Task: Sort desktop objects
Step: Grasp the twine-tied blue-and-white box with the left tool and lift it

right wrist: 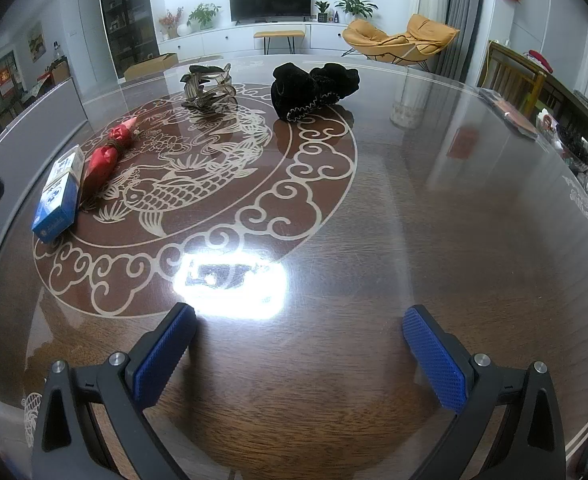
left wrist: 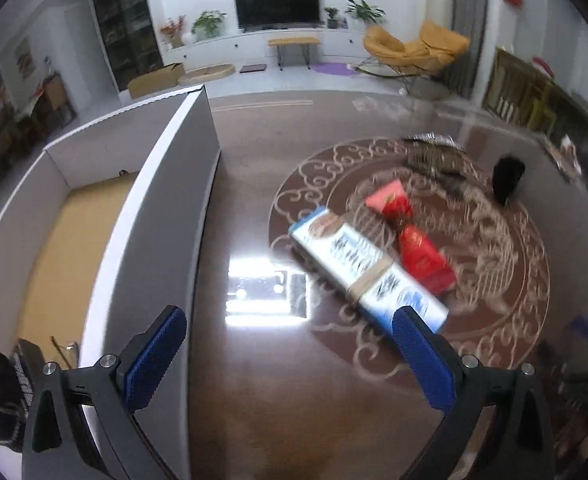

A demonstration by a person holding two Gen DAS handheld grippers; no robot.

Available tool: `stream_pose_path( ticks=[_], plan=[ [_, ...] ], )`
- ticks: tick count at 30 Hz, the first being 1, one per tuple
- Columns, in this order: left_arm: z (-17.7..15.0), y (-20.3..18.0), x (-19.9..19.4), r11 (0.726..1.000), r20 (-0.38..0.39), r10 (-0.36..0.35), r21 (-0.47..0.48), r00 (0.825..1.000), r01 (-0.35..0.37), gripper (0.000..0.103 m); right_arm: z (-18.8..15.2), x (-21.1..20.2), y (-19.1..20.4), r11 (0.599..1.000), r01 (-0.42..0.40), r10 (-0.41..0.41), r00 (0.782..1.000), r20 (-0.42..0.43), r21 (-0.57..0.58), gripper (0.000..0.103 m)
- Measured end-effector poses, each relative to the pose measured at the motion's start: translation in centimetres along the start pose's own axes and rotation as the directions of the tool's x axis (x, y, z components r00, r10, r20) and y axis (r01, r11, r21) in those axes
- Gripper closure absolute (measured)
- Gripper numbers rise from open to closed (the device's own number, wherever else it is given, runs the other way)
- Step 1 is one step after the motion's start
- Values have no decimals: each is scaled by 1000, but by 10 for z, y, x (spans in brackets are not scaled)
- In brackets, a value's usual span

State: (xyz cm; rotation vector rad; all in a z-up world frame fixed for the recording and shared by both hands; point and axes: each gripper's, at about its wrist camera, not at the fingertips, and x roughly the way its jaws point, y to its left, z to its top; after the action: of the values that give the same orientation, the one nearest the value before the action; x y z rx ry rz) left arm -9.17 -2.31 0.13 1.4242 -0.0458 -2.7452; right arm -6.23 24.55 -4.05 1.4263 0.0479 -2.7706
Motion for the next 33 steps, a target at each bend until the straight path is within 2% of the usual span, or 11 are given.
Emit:
stream_pose_path(
  ticks=[4, 6, 8, 10, 15, 22, 25, 33],
  plan=[
    [14, -10, 24, 994, -15, 19, -104, 1000, -20, 0, 0, 0, 0, 1000, 0, 0, 1000, 0, 0, 0],
    [13, -11, 38, 983, -38, 18, -185, 999, -24, 0, 1, 1, 0, 1000, 0, 0, 1000, 0, 0, 0],
    [11, -14, 53, 971, -61, 46, -230, 997, -59, 0, 0, 0, 0, 1000, 0, 0, 1000, 0, 0, 0],
    [10, -19, 65, 970, -76, 66, -228, 995, -82, 0, 0, 0, 0, 1000, 0, 0, 1000, 0, 0, 0],
    [14, -37, 68, 979, -37, 85, -181, 996, -90, 0, 1, 1, 0, 1000, 0, 0, 1000, 0, 0, 0],
    [15, -50, 93, 981, -117, 59, -179, 991, -79, 0, 1, 0, 0, 1000, 0, 0, 1000, 0, 0, 0],
    [9, -50, 92, 979, -83, 62, -187, 995, -77, 0, 1, 1, 0, 1000, 0, 0, 1000, 0, 0, 0],
    [-2, -47, 86, 991, -27, 34, -132, 999, -38, 0, 1, 1, -1, 1000, 0, 0, 1000, 0, -1, 0]
  ],
)
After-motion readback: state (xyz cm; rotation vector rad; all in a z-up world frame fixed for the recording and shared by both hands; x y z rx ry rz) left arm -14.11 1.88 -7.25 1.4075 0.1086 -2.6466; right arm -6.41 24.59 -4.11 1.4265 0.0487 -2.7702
